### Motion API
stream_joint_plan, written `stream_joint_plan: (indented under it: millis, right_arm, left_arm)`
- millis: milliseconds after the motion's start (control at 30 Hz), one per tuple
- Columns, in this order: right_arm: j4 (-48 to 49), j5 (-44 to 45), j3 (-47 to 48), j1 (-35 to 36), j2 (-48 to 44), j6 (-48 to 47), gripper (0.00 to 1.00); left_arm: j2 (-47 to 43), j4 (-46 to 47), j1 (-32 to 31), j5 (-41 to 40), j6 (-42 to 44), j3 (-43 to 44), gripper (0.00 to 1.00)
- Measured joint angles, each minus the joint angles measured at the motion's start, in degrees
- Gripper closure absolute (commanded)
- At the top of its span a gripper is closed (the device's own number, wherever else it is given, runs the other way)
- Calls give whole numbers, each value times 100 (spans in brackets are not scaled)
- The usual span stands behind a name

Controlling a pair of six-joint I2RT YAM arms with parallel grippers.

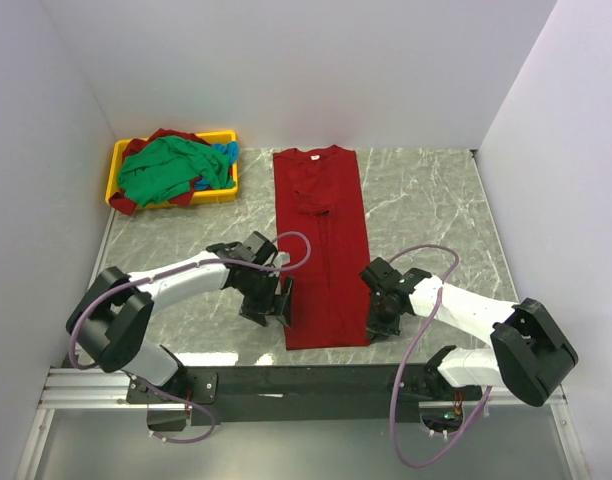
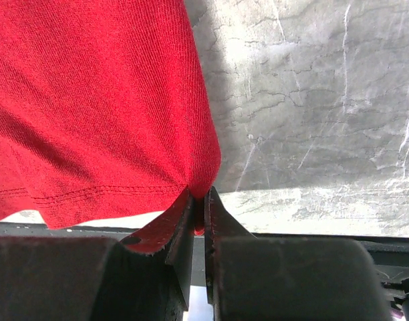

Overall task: Fold and stack the t-shirts
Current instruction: Fold the tshirt

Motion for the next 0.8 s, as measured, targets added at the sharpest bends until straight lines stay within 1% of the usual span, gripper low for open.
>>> stream_joint_plan:
  millis: [67, 267, 333, 667, 800]
  right_arm:
    - [0, -4, 0, 0, 4, 0, 89]
    - [2, -15, 0, -2, 7, -11, 89]
    - [2, -17, 2, 0, 7, -24, 89]
    - [9, -35, 7, 0, 7, -105, 89]
    - [20, -55, -7, -2, -13, -129, 89]
  left_arm:
    - [111, 31, -76, 50, -39, 0, 22]
    - [420, 162, -254, 98, -227, 0, 30]
    - [511, 212, -326, 96, -319, -9, 34]
    - [597, 535, -649, 33, -765, -212, 39]
    - [597, 680, -791, 22, -1010, -271, 44]
